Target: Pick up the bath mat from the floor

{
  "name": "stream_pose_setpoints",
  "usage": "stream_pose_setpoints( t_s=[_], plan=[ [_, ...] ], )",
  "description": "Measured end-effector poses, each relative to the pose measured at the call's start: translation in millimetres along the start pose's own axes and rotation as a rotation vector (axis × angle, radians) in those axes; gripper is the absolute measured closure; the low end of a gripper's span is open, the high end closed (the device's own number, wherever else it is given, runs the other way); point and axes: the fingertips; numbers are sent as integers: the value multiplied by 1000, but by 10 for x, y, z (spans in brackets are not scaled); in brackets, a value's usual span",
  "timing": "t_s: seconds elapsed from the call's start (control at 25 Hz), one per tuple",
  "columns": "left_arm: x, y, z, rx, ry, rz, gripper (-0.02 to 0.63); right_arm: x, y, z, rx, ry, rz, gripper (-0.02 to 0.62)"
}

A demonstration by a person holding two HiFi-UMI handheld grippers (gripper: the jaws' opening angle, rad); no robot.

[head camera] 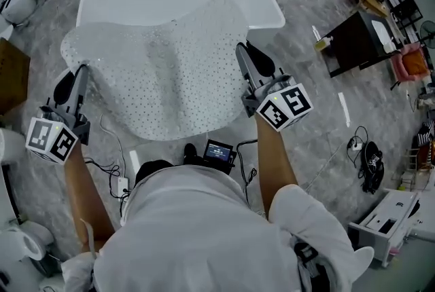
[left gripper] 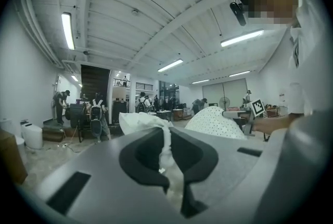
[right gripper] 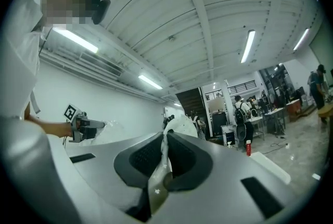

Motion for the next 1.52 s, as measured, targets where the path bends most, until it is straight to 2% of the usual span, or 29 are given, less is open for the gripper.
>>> stream_pose_setpoints(
  t_s=[0.24,0.48,0.92,1.04,1.2,1.32,1.52],
  plan=[
    [54,-232,137,15,11,24,577,-3,-238,-240,36,-28,-6,552],
    [180,-612,241,32,-15,46,577,14,-454,-709,61,-78,-34,552],
    [755,-1458,548,81,-46,5,577,257,-945,-1530,65,-57,-60,552],
    [891,-1523,675,86,-85,6,577,344,-1095,-1594,66,-52,-87,552],
    [991,-1521,731,84,-99,16,577,381,-1183,-1560,73,-59,-78,552],
    [966,-1543,803,60,-92,43,577,442,-1227,-1500,60,-59,-78,552],
    [750,-1744,1157,43,-44,49,575,423,-1558,-1505,26,-38,-32,552]
  ],
)
Point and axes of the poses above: the fingertips, and each gripper's own axes: y forward along the fingers, z to its right, x out of its underside, and after that the axes turned 14 degrees about -z, right-handed
